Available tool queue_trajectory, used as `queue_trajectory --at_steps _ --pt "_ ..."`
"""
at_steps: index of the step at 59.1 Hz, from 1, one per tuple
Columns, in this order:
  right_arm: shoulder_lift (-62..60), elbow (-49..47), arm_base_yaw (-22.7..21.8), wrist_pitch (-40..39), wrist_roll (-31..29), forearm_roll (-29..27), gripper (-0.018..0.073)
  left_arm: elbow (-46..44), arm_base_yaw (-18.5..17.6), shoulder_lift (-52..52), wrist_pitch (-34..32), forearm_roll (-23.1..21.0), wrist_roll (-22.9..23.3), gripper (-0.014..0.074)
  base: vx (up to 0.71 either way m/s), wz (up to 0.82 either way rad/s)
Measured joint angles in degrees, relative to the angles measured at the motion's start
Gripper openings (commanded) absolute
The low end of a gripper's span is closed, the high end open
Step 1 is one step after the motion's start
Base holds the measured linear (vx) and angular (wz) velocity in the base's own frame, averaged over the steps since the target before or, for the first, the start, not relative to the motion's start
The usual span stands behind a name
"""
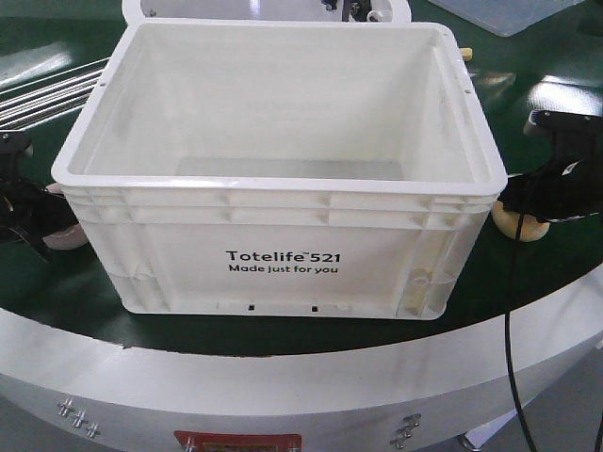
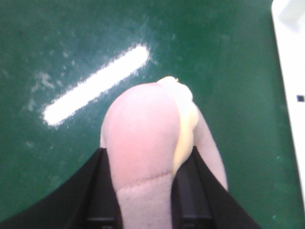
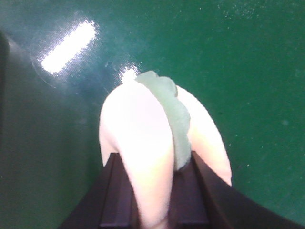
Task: Place moving items into box and shelve
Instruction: 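Close both grippers on the plush toys and lift them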
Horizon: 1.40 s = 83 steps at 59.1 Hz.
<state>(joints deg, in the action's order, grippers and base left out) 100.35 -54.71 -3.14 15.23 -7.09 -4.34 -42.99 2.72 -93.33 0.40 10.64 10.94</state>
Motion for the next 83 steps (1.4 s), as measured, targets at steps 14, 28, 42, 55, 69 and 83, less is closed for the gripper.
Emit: queue_trajectory --at_steps 14,28,42,55,69,83 --pt "-3.55 0.32 0.00 -0.27 -0.77 -0.13 -0.0013 0.32 0.00 4.45 -3.85 0.00 -0.06 -0.0022 0.00 0.00" --pt "-9.05 0.33 0.00 -0.39 -0.79 -0.18 -0.0013 0.32 0.00 10.06 -6.73 0.00 -0.19 -0.0022 0.00 0.00" --pt "-15.28 0.33 0.00 -0.34 -0.79 -0.18 -0.0013 0.32 0.00 15.84 -8.58 0.00 -0.25 -0.0022 0.00 0.00" --pt "-21.52 0.53 0.00 -0.34 -0.79 -0.18 -0.0013 0.32 0.00 21.47 -10.78 0.00 -0.30 -0.0022 0.00 0.00" --pt "-28.37 0.56 0.00 -0.34 -0.97 -0.18 -0.0013 0.32 0.00 26.59 -13.57 0.00 -0.30 -0.0022 0.00 0.00" --pt "-32.43 0.56 0.40 -0.45 -1.01 -0.31 -0.0013 0.12 -2.04 29.34 -15.53 2.02 -0.24 -0.0022 0.00 0.00"
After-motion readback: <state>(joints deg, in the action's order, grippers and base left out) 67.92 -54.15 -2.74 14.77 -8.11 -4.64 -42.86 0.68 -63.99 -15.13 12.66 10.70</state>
